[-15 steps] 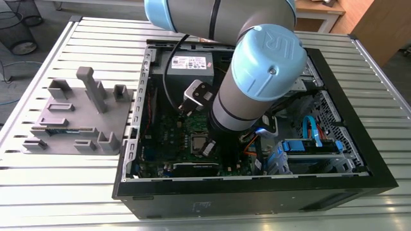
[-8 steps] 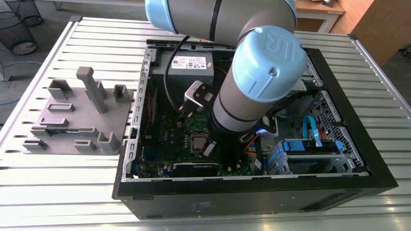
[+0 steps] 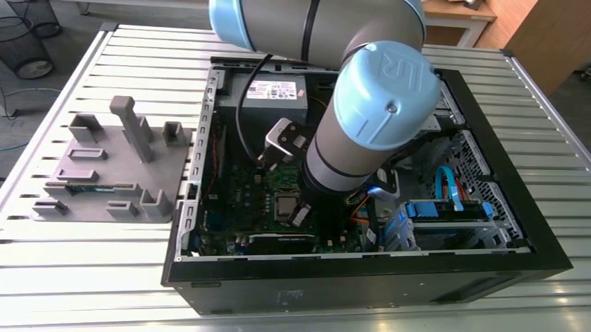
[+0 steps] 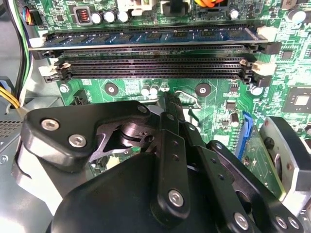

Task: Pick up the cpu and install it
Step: 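Install the first cpu locking lever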

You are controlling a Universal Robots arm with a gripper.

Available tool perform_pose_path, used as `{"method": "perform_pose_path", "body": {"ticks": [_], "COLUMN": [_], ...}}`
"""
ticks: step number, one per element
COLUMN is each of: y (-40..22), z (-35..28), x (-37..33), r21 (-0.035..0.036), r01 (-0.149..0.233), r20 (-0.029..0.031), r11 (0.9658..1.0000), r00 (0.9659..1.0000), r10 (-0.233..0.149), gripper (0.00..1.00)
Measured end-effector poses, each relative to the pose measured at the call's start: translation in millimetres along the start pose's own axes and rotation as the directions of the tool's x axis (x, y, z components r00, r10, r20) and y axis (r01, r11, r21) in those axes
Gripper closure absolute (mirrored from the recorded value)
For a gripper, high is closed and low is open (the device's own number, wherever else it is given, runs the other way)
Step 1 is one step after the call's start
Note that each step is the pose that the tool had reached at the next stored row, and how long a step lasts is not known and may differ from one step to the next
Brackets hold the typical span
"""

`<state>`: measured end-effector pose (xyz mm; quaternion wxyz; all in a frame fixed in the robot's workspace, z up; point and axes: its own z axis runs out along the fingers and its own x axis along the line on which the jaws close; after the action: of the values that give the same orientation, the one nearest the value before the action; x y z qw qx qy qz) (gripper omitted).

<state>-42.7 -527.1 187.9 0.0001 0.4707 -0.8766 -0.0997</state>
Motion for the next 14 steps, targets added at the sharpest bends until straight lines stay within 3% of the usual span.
{"method": "perform_pose_path", "body": {"ticks": [14], "y": [-1.4], "z": [2.9], "x": [1.2], "r21": [0.0002], "r01": [0.001], "r20": [-0.0013], "r11": [1.0], "r00": [1.0], "r10": [-0.001], "gripper": [0.89]}}
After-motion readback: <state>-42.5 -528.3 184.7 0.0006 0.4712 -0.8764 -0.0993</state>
